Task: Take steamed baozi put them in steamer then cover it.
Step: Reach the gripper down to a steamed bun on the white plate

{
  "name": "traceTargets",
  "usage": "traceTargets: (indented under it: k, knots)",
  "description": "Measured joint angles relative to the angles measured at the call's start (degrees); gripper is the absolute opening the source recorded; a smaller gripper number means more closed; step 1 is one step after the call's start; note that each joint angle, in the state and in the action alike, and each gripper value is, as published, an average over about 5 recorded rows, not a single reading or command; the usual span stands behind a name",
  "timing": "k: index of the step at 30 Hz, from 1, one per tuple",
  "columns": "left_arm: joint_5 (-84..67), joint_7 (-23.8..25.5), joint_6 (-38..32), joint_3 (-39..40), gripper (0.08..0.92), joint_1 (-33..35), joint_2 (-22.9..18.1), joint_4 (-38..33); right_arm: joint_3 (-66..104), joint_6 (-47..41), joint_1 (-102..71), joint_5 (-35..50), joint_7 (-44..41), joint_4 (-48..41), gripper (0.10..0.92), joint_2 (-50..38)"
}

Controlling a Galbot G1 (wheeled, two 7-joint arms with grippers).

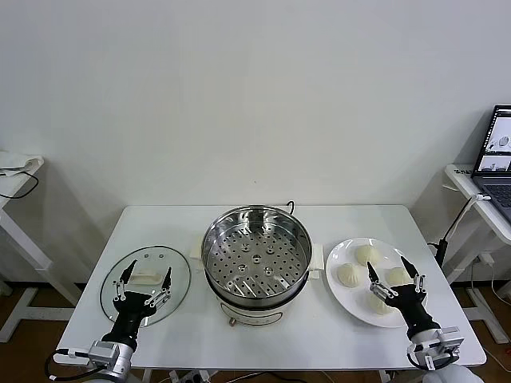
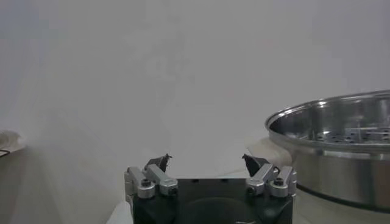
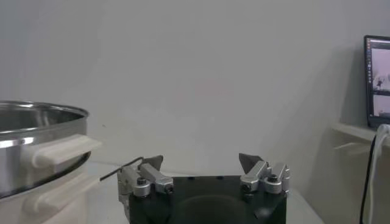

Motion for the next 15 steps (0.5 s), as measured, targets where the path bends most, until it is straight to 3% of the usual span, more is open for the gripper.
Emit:
traceTargets:
  k: [6,15]
  knots:
    - [0.0,0.2,-0.4,0.0,0.823,0.1,0.6,0.1,-0.4,-1.7,3.8,-3.4,-0.1,-2.3,0.823,-4.6]
    - [-0.2,0.7,-1.2,0.1,0.823,0.2,1.3,-0.1,-7.1,-4.2,14.0,-13.7,-4.7,-9.6,0.823,-19.0]
